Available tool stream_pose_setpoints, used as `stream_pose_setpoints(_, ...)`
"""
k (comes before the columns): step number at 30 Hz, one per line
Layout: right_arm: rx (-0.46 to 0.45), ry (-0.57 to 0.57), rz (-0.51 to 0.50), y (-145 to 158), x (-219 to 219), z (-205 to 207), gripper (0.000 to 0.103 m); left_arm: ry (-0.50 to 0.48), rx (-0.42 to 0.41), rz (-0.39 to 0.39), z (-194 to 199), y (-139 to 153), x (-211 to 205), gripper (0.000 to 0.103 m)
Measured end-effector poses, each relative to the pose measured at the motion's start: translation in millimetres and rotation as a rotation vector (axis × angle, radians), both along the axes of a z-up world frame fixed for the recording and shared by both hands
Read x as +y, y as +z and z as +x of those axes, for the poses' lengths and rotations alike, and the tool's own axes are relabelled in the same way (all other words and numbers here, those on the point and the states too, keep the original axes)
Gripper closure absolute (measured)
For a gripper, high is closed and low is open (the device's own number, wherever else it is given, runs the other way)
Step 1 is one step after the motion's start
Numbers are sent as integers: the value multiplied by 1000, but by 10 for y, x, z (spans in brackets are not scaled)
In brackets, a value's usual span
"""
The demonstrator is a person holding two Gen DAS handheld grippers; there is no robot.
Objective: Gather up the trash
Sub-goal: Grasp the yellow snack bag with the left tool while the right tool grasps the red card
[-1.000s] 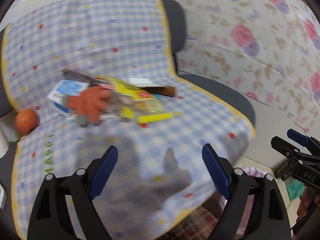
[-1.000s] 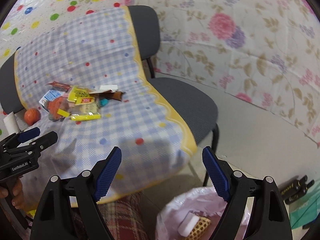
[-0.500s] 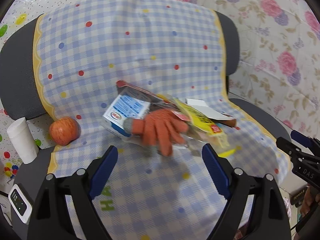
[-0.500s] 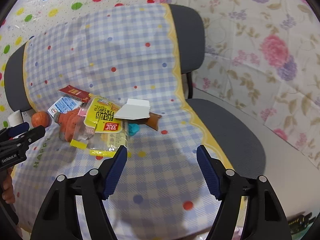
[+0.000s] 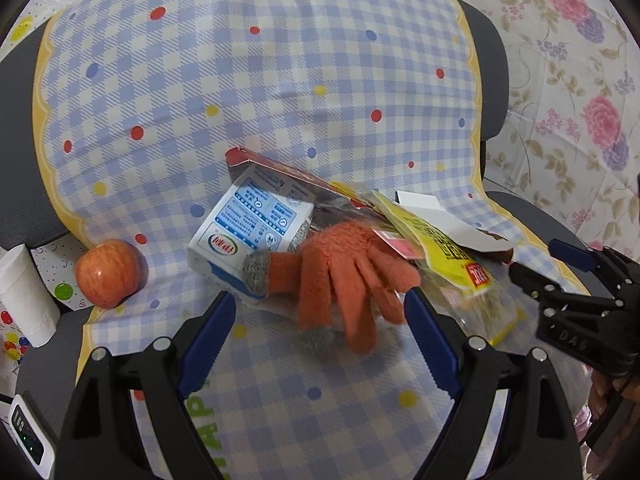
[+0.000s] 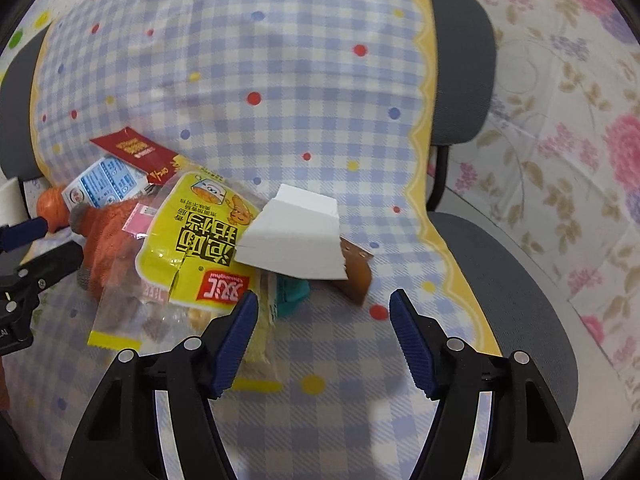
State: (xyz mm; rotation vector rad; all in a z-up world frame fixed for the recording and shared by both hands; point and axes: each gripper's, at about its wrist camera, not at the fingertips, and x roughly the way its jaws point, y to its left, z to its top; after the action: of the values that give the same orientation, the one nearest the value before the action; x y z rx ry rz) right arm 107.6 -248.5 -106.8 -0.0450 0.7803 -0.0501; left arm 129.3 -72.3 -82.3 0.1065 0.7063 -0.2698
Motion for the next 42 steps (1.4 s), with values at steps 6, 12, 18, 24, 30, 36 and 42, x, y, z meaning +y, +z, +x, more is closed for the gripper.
stream_pose_setpoints(6,18,72,-93,-63,208,222,36,2,5,-20,105,-2,33,19)
stream_pose_setpoints(12,45,111,-158,-113,330,400,54,4,17,-33,135,-39,67,19)
stream_pose_setpoints(18,75,100,-135,-183,277,390,81,-10,31,-39,85,-67,38,19)
stream_pose_setpoints(24,-8,41,-13,10,58,51,102,-40,39,-52,-37,-50,-51,19)
stream_pose_setpoints(30,-99,3,42,198,-107,-370,102,-96,61,-59,-146,-26,-283,21)
stream_pose_setpoints(36,-123,-18,93,248,-294,-606,102,-130,107,-68,-150,-79,-539,29)
stream_pose_setpoints(42,-122,-31,120,221,-407,-756,102,-133,159,-58,-24,-221,-790,37)
